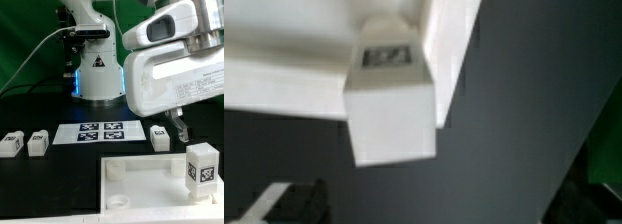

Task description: Assemble one leg

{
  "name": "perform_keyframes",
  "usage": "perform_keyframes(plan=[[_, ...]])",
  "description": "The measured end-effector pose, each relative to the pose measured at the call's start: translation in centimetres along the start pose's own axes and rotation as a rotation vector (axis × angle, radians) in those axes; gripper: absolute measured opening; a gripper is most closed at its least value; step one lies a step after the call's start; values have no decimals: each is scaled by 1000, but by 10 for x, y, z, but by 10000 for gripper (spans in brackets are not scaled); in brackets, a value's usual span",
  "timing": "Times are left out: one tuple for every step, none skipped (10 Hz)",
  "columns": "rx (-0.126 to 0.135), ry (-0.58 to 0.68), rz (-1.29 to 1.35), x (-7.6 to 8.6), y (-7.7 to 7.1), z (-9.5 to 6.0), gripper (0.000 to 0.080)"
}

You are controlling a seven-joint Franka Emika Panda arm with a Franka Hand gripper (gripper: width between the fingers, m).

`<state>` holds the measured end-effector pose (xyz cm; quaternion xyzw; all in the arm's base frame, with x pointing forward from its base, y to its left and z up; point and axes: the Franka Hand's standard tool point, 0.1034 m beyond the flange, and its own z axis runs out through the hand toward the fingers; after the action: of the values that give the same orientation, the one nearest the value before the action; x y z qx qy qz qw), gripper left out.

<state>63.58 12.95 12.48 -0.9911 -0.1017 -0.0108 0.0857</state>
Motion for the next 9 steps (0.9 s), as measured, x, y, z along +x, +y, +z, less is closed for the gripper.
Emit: perform_keyframes(plan=[[-1,1,-4,2,-1,9,649],[-6,24,-3,-2,1,21,649],[-9,33,0,-7,3,30,649],[-11,40,-2,-10,4,37,649],[-10,33,-2,-12,7,42,649],[-11,32,-5,-13,9,43,649],[-11,32,-5,-13,9,43,649],[-11,32,-5,-13,9,43,649],[-11,32,-5,-13,9,43,520]])
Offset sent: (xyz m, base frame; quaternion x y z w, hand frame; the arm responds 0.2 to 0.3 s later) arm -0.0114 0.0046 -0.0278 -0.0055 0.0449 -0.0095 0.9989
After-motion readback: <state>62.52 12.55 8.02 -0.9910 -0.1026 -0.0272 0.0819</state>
